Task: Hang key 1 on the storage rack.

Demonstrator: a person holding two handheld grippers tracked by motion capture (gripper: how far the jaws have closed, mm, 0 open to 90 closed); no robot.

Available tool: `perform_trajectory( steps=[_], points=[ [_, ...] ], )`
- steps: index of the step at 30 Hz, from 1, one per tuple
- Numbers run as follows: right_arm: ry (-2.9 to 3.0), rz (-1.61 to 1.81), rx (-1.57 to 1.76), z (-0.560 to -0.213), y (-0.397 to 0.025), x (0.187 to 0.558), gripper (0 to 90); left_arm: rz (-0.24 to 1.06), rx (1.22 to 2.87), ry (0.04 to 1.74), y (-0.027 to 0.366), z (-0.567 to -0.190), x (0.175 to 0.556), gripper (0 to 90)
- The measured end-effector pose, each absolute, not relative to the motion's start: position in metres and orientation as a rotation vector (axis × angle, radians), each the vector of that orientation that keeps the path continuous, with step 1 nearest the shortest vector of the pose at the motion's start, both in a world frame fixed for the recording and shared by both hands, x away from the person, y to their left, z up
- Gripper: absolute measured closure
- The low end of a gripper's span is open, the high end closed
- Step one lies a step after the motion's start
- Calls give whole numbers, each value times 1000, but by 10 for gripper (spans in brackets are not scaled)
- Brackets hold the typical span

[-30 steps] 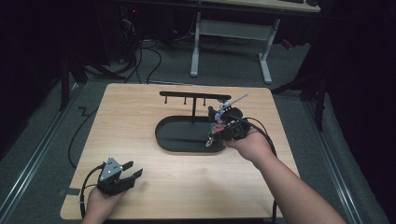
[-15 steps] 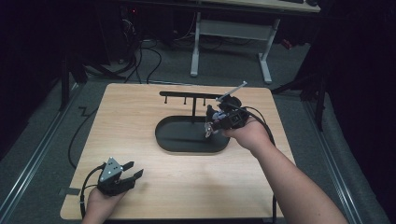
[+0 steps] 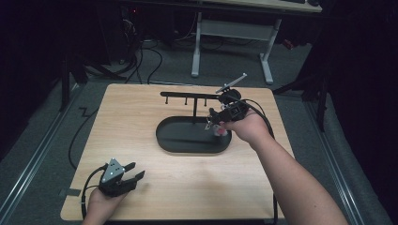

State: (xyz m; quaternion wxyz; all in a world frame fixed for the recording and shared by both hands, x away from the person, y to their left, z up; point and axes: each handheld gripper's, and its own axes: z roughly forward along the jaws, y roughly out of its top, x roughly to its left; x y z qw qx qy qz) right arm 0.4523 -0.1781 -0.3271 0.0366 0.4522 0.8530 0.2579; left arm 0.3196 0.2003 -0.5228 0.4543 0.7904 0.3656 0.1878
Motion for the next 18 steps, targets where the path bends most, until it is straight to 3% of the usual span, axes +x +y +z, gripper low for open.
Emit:
perform_trajectory(
  steps=[18],
  points=[
    [2598,809,1394,-322,-170,478,893,462,1953,880,200,-523,316,484]
  ],
)
